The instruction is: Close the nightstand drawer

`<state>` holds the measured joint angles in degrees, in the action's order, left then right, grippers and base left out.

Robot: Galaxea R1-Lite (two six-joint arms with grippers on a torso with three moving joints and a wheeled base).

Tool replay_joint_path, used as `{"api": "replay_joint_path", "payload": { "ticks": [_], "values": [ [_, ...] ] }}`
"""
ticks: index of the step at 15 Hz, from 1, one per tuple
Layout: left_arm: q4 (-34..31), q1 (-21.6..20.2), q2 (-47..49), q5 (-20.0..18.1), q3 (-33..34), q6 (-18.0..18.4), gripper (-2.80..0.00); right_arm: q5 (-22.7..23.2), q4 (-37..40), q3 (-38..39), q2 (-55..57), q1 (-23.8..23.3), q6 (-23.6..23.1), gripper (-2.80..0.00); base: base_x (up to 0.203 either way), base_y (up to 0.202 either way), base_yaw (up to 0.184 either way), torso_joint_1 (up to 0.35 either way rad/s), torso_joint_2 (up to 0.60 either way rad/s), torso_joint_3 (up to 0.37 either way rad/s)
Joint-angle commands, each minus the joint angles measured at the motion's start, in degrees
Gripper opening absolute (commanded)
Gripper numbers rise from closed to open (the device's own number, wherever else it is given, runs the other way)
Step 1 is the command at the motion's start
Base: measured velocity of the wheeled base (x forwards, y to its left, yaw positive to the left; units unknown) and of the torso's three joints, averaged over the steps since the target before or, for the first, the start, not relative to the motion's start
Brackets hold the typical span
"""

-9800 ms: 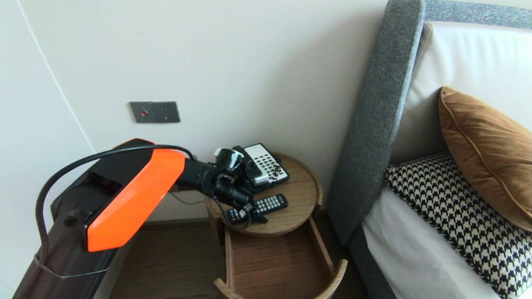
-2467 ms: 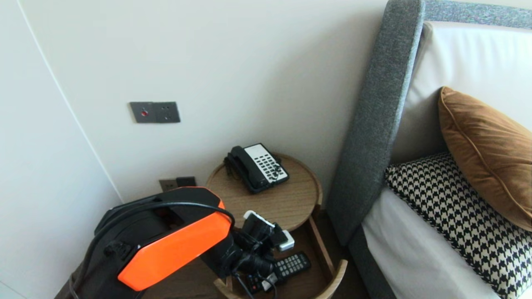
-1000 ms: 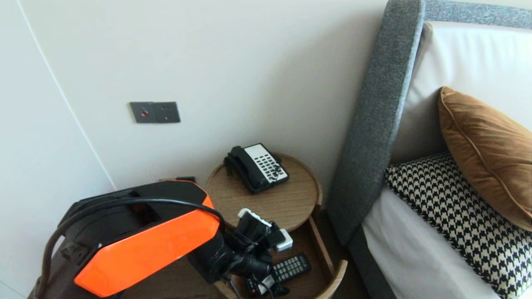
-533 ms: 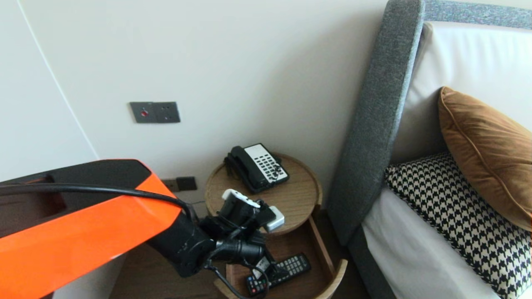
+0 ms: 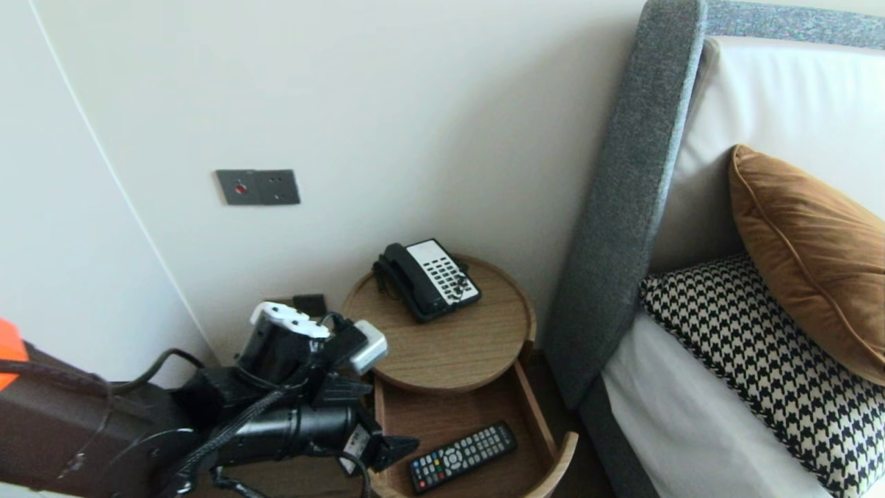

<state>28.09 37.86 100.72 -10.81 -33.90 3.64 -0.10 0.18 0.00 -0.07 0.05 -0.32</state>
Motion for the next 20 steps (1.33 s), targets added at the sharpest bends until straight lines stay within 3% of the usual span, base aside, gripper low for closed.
{"api": "replay_joint_path", "payload": {
  "ticks": [1,9,10,15,17,20],
  "values": [
    [0.2,-0.4,-9.2,1.6,4.9,-1.4,0.0,0.0,0.0,0.0,0.0,0.0,0.0,-2.8,0.0,0.0,0.0,0.0,0.0,0.0],
    [-0.6,-1.4,-21.5,3.0,18.5,-3.7,0.0,0.0,0.1,0.0,0.0,0.0,0.0,-2.8,0.0,0.0,0.0,0.0,0.0,0.0],
    [-0.6,-1.5,-22.1,3.0,19.8,-3.7,-2.8,0.0,0.0,0.0,0.0,0.0,0.0,-2.8,0.0,0.0,0.0,0.0,0.0,0.0],
    [-0.8,-1.2,-23.2,1.1,25.8,-3.2,-2.8,0.0,0.0,0.0,0.0,0.0,0.0,-2.8,0.0,0.0,0.0,0.0,0.0,0.0],
    [-1.5,-0.7,-22.6,-1.4,25.9,-3.0,-2.8,0.0,0.0,0.0,0.0,0.0,0.0,-2.8,0.0,0.0,0.0,0.0,0.0,0.0],
    [-3.3,2.2,-19.3,-1.8,25.3,-2.9,-2.8,0.0,0.0,0.0,0.0,0.0,0.0,-2.8,0.0,0.0,0.0,0.0,0.0,0.0]
  ]
}}
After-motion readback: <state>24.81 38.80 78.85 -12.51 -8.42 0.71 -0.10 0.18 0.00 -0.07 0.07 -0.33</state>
